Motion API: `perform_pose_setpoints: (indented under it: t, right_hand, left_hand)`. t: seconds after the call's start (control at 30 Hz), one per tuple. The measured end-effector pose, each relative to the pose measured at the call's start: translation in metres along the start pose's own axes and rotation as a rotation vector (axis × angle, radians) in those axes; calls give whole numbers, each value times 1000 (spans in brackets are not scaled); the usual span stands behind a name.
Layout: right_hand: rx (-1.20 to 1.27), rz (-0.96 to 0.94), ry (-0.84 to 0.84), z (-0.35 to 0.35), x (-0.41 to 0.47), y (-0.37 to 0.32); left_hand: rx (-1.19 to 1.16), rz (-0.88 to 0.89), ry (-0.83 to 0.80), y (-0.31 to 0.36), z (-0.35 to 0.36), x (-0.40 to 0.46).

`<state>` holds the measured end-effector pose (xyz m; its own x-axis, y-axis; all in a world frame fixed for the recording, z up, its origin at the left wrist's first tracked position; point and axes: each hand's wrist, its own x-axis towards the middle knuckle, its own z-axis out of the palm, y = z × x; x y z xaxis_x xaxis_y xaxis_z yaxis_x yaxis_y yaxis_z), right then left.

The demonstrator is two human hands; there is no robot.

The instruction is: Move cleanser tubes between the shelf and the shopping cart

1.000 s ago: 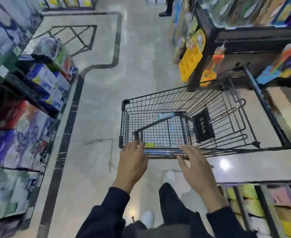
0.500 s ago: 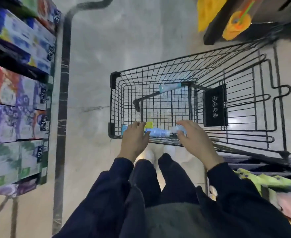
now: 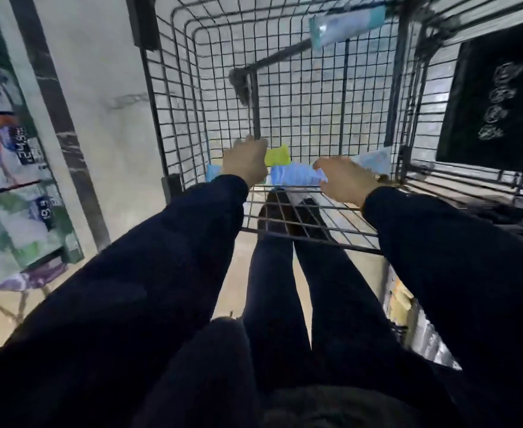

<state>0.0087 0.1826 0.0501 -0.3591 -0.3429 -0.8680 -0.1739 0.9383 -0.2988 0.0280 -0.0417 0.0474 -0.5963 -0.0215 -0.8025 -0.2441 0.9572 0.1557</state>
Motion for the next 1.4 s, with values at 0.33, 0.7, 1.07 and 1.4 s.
perform_pose_setpoints:
  t: [0.33,0.7,1.07,1.4]
  right_hand:
    - [-151,-127,156,49,62,21]
    - [-24,-125,133,45,64,35]
    - [1373,45,-85,-37,-58,18]
    - [1669,-195,301,-88,-250,-35]
  left_hand:
    - [99,79,45,-26,50,46]
    - [-28,147,51,-30,41,51]
    - [-1594,54,-361,12,-66,-60]
    - [-1618,279,-165,94,-157,-222]
